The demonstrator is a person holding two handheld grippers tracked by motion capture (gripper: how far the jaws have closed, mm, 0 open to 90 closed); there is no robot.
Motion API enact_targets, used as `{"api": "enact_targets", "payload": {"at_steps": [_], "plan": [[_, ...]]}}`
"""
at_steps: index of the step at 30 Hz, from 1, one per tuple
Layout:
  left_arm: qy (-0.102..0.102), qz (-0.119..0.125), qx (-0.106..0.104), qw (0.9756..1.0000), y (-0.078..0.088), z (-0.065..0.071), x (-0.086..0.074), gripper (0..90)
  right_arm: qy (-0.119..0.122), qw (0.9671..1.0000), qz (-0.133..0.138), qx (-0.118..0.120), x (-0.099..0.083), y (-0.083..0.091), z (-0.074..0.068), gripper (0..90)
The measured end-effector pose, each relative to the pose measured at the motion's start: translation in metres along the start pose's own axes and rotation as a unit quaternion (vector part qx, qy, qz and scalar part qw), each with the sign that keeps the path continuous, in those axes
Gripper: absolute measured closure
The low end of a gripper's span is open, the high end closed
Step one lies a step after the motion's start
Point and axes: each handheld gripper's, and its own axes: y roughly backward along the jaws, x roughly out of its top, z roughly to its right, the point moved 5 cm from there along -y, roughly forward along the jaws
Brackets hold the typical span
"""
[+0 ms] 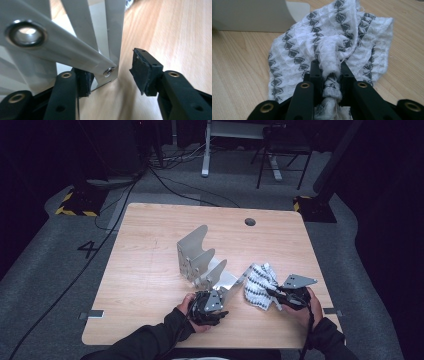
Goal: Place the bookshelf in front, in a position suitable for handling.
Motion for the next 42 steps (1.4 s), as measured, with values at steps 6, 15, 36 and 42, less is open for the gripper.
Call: {"api": "enact_targets", "payload": {"at_steps": [6,15,36,42], "plan": [[0.021,-0.007,0.000,0.9998,0.017,-0.003,-0.012,40.8,-0.003,1.0000,0.000,-0.002,0.000,0.000,0.001,78.2],[0.035,0.031,0.001,0.9989,0.053,-0.009,-0.016,36.3,-0.006,1.0000,-0.001,-0.003,-0.001,0.001,0.001,78.1],[0.070,0.188,0.072,0.9769,0.117,-0.051,0.046,41.7,-0.010,0.9998,0.003,-0.014,-0.005,0.008,0.001,78.1],[0.081,0.184,0.083,0.9760,0.108,-0.065,0.060,46.8,-0.012,0.9995,0.029,-0.009,0.004,0.018,-0.005,78.2]]}}
